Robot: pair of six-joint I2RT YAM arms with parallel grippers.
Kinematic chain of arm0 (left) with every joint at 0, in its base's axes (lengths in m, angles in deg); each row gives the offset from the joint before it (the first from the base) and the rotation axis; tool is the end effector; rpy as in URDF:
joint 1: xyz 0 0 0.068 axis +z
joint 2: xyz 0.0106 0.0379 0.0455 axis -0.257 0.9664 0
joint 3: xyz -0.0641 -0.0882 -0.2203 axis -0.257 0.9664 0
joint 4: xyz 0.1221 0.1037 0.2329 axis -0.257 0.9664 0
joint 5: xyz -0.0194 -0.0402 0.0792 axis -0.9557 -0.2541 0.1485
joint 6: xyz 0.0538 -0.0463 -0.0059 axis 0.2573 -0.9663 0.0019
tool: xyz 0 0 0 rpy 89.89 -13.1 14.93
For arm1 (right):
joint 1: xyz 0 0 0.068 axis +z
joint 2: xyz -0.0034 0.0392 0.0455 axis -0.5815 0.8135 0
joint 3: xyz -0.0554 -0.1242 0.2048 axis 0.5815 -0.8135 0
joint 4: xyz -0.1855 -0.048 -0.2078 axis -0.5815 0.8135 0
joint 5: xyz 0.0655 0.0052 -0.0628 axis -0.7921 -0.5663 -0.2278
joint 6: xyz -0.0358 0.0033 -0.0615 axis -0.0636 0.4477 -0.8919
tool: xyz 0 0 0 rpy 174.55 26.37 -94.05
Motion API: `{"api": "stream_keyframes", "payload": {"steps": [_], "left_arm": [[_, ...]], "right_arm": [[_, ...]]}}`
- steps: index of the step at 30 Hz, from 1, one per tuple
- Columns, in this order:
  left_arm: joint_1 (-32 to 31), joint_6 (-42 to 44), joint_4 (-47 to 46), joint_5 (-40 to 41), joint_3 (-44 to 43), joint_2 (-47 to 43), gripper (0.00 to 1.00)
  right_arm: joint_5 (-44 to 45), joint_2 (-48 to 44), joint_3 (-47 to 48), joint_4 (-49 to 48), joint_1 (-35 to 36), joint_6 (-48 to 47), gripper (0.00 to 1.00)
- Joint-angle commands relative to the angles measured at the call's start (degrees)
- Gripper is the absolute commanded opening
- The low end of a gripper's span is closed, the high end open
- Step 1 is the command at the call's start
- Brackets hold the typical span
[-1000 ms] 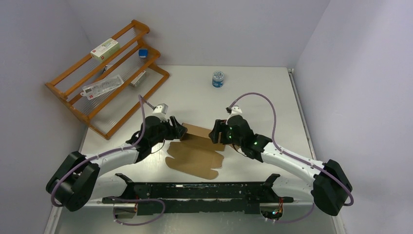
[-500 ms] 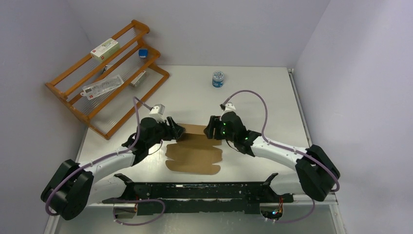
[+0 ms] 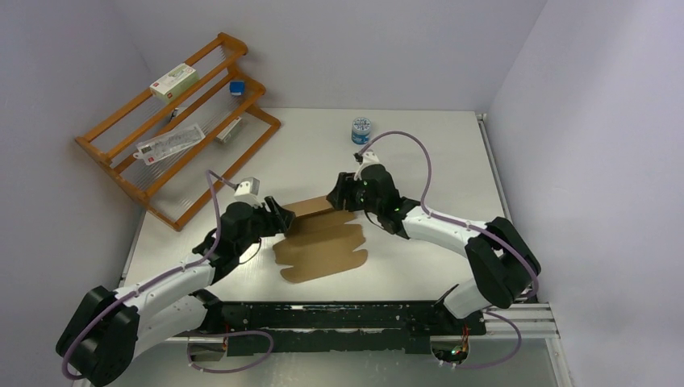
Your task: Fold the paper box
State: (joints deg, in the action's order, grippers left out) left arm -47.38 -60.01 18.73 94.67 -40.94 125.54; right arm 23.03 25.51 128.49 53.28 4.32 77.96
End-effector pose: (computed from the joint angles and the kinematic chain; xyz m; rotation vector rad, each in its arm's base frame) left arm 0.2205 -0.1345 0.1390 -0.1609 2.0172 -0.7241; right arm 0.2782 0.2332 0.1608 -0.2079 2.1213 0.7468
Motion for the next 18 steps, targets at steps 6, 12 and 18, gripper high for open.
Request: {"api": "stream_keyframes", "payload": {"steps": [6, 12, 18], "left_arm": [[0.1, 1.5, 4.6, 6.0, -0.9, -2.2, 0.64], [0.1, 2.2, 5.5, 6.4, -1.6, -2.2, 0.65], [0.1, 3.0, 6.2, 6.2, -2.6, -2.3, 0.65]], "right_arm": [[-6.5, -6.7, -2.6, -1.1, -6.3, -2.8, 0.67], [-7.4, -9.8, -8.0, -4.4, -8.6, 0.4, 0.68], [-3.1, -9.6, -14.1, -8.4, -8.8, 4.3, 0.63]]}}
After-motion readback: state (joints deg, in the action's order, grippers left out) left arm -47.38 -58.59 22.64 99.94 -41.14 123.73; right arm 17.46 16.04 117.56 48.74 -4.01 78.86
